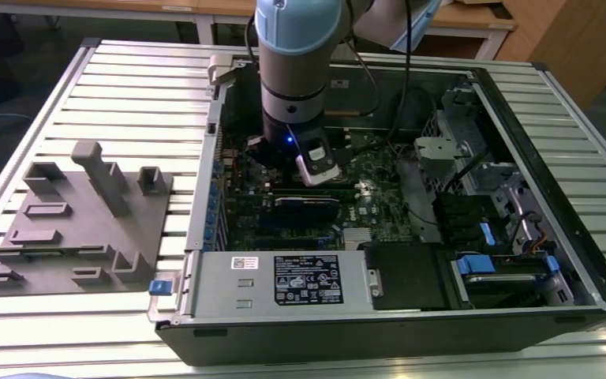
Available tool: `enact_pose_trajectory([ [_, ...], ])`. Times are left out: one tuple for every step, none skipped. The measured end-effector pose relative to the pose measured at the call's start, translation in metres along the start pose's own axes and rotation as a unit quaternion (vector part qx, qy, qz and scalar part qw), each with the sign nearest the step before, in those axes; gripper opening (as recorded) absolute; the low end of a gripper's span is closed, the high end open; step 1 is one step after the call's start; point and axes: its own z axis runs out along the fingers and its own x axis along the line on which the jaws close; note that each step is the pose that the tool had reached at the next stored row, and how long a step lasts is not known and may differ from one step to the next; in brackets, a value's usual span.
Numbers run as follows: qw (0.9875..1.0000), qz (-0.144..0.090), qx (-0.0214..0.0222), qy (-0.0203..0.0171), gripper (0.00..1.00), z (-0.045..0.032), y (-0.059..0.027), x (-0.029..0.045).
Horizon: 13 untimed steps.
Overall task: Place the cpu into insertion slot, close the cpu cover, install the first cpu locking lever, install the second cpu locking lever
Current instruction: 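Install the second cpu locking lever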
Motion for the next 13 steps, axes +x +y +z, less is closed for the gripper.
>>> enact_pose_trajectory([
  [1.0000,0.000,0.0000,0.0000,0.11,0.0004,0.0000,0.0000],
  [1.0000,0.000,0.0000,0.0000,0.11,0.0007,-0.0001,0.0000],
  [1.0000,0.000,0.0000,0.0000,0.11,0.0010,-0.0001,0.0000],
  [1.0000,0.000,-0.0001,0.0000,0.11,0.0013,-0.0002,0.0000],
  [1.0000,0.000,-0.0001,0.0000,0.11,0.0017,-0.0002,0.0000],
  [1.0000,0.000,-0.0001,0.0000,0.11,0.0023,-0.0003,0.0000],
  [1.0000,0.000,-0.0002,0.0000,0.11,0.0029,-0.0003,0.0000],
  [1.0000,0.000,-0.0001,0.0000,0.11,0.0030,-0.0004,0.0000],
  [1.0000,0.000,-0.0001,0.0000,0.11,0.0029,-0.0004,0.0000],
  [1.0000,0.000,0.0000,0.0000,0.11,0.0029,-0.0004,0.0000],
  [1.0000,0.000,0.0000,0.0000,0.11,0.0030,-0.0004,0.0000],
  [1.0000,0.000,0.0000,0.0000,0.11,0.0030,-0.0004,0.0000],
  [1.0000,0.000,-0.0001,0.0000,0.11,0.0030,-0.0004,0.0000],
])
